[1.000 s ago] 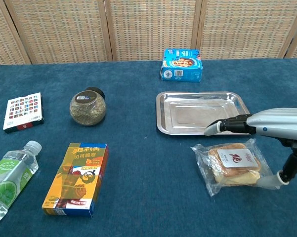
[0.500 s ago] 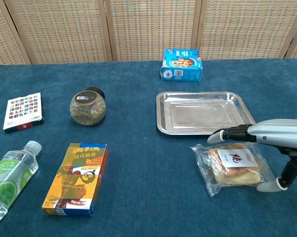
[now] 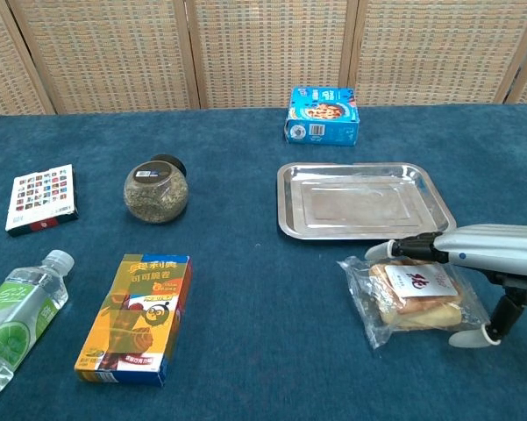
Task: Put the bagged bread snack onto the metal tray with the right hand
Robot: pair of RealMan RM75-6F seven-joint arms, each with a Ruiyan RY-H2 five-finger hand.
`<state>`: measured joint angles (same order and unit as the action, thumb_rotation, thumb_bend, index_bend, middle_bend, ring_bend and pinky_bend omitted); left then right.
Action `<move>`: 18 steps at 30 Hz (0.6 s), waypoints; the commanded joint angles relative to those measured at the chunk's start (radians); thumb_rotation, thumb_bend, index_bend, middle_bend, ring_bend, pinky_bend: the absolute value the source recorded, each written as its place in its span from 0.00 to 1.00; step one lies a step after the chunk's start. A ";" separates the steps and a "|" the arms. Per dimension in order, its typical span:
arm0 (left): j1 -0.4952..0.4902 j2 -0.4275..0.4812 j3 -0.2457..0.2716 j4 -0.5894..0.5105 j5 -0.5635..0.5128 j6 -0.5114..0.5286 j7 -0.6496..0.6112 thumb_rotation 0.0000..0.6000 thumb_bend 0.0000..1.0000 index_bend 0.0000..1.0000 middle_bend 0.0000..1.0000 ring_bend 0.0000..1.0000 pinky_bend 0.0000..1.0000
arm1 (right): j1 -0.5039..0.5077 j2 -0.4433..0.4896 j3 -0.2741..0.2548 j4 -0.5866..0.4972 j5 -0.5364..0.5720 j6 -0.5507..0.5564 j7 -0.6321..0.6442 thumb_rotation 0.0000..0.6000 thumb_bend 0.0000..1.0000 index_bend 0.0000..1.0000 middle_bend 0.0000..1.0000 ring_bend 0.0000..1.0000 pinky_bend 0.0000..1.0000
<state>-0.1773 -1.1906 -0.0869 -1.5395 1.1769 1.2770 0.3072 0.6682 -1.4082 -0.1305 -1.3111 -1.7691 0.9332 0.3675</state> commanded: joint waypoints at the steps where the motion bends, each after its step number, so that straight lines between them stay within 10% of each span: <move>1: 0.001 0.001 0.001 0.000 0.001 0.001 -0.004 1.00 0.42 0.00 0.00 0.00 0.00 | -0.003 -0.010 -0.002 0.012 -0.002 0.017 0.005 1.00 0.30 0.18 0.25 0.05 0.04; 7: 0.001 0.003 0.003 0.001 0.006 0.002 -0.010 1.00 0.42 0.00 0.00 0.00 0.00 | -0.007 -0.020 0.000 0.020 0.002 0.038 -0.009 1.00 0.31 0.34 0.41 0.20 0.19; 18: 0.000 0.005 0.004 0.004 0.007 0.001 -0.019 1.00 0.42 0.00 0.00 0.00 0.00 | 0.021 0.039 0.017 -0.054 0.018 0.026 -0.073 1.00 0.31 0.35 0.42 0.21 0.21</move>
<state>-0.1776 -1.1860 -0.0825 -1.5353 1.1845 1.2777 0.2881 0.6803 -1.3874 -0.1212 -1.3443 -1.7574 0.9661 0.3108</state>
